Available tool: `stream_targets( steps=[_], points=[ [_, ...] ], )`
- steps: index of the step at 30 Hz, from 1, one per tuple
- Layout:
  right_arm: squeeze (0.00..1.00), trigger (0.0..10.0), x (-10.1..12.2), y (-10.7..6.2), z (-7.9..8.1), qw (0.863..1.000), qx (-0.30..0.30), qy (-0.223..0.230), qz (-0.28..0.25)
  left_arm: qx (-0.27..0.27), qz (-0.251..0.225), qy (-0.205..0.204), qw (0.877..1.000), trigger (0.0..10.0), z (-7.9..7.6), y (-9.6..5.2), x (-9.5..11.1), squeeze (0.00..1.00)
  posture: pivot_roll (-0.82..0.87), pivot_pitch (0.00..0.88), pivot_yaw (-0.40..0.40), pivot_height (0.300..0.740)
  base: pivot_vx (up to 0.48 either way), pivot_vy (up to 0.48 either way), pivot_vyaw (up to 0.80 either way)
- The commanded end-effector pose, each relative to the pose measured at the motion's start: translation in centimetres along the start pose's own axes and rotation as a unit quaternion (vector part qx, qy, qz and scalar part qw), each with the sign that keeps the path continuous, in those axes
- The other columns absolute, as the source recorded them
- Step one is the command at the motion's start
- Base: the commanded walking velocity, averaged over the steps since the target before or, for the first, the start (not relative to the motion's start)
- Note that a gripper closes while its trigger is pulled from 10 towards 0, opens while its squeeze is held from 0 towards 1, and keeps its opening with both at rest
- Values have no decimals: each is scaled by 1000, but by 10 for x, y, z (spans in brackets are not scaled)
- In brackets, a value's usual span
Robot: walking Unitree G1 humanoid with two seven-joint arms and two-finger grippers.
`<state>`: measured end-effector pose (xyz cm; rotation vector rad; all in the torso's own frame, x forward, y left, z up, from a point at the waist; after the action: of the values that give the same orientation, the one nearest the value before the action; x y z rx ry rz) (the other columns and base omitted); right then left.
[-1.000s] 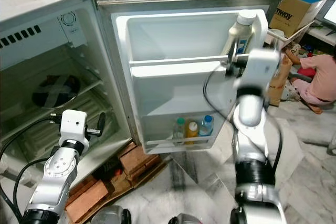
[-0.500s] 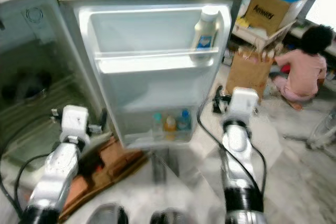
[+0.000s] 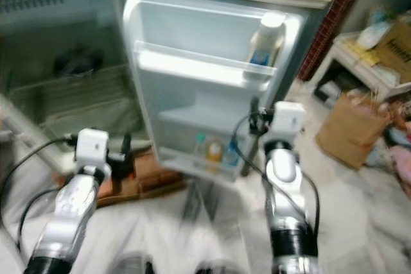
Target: Restocking fridge
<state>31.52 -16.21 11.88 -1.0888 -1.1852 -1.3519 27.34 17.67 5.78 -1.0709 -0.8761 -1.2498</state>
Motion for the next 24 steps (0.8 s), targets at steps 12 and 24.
stream_targets(
  steps=[12,24],
  points=[
    [0,10000,4,1,-10,1000,-2,-12,-9,-13,-6,-1,1000,10000,-8,3,5,0,71,45,-21,740,0,-449,552],
    [0,10000,-10,-11,28,981,190,35,33,-14,-5,-1,1000,10000,-9,4,5,0,69,46,-20,740,0,-444,190]
  ],
)
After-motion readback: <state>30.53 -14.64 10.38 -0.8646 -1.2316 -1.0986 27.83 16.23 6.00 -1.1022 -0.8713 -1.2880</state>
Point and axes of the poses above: a point about 5 cm out from each wrist's last joint towards the gripper, its own y axis pointing out of the wrist towards the gripper, its own x axis along the axis of the wrist's last joint, z = x × y, the point moved 1 cm from there along y, pointing out of the wrist towards the gripper, and after that the axes turned 6 degrees about y, right-handed, at the moved point
